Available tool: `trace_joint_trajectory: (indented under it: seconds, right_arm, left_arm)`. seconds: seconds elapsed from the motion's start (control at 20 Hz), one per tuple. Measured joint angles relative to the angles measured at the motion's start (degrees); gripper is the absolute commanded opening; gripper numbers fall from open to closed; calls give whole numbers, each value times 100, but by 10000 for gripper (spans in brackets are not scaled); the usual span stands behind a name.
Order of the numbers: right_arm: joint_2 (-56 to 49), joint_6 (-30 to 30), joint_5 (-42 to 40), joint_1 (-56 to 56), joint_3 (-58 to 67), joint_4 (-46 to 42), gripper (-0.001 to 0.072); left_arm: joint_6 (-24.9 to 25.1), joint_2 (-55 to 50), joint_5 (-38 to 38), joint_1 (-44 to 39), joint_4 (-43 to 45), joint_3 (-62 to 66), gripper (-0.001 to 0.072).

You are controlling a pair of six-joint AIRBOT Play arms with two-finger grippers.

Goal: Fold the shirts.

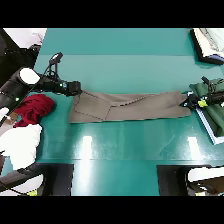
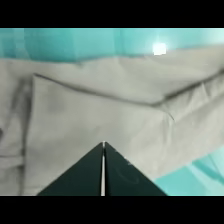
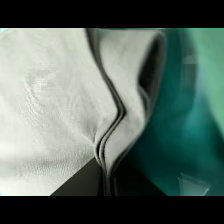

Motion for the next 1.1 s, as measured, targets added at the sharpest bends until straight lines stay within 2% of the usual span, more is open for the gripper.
trace_joint_trajectory:
  seconds: [0.15,0.3,0.5,0.75,1.1]
  right_arm:
    - [50,-166,15,59,164,35,14]
    - [267,-162,466,129,494,133,13]
    - [643,199,1143,503,1180,181,12]
    - [975,616,1591,1370,2181,413,12]
    - [1071,949,1655,2758,3342,612,13]
  left_arm:
    - [0,-195,-90,-345,-22,52,25]
    - [0,-741,-120,-831,-39,459,25]
    - [-2,-1921,-133,-1517,-238,1626,25]
    - [-2,-3296,-216,-2238,-424,3010,25]
    - [-2,-4059,-271,-2557,-448,3460,25]
